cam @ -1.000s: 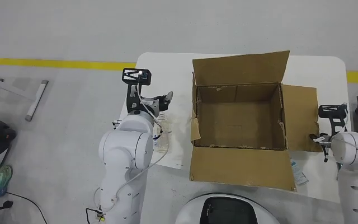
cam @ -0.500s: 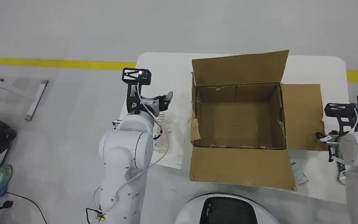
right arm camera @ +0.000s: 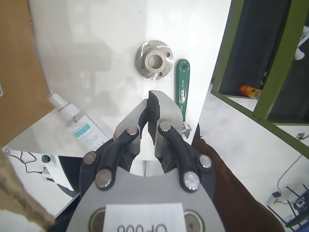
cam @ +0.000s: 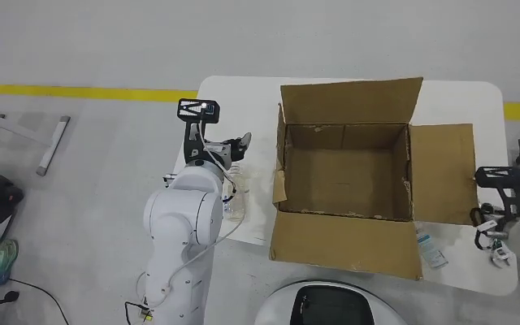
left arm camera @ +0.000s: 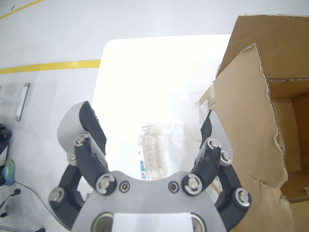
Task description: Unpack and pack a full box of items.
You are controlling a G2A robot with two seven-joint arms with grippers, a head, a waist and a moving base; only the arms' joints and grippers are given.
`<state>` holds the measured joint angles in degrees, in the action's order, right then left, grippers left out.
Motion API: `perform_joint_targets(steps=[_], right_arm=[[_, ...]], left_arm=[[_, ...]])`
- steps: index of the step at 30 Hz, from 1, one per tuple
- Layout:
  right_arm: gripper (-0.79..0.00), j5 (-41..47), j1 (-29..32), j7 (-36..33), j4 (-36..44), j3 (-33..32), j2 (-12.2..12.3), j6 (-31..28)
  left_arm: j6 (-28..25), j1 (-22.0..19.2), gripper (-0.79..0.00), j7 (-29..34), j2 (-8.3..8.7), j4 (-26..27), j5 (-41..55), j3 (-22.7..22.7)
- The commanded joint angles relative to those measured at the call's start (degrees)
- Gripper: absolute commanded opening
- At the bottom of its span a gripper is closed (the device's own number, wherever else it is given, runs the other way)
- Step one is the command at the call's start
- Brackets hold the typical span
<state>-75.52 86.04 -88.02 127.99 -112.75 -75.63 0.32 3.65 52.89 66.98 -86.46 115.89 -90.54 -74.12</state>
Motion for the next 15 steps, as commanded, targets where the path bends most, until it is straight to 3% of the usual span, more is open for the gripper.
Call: perform_joint_targets(steps=[1,3,5,8,15], right_arm=[[-0.419,1.67,2.62,0.02,2.45,-1.19,0.04,-0.91],[-0.108,3.01,4.86,0.02,4.48,-1.98,0.07,-1.91],[-0.046,4.63,7.12,0.65,5.78,-2.07,0.06,-3.13],[0.0,6.22,10.25,3.13,6.66,-2.31,-0.01,-3.69],[0.0,15.26,12.45,9.43,6.66,-7.35,0.18,-6.23]], left_arm=[[0.0,0.0,0.0,0.0,0.0,0.0,0.0,0.0],[0.0,0.0,0.0,0.0,0.0,0.0,0.0,0.0],[0.0,0.0,0.0,0.0,0.0,0.0,0.0,0.0],[0.0,0.0,0.0,0.0,0.0,0.0,0.0,0.0],[0.0,0.0,0.0,0.0,0.0,0.0,0.0,0.0]])
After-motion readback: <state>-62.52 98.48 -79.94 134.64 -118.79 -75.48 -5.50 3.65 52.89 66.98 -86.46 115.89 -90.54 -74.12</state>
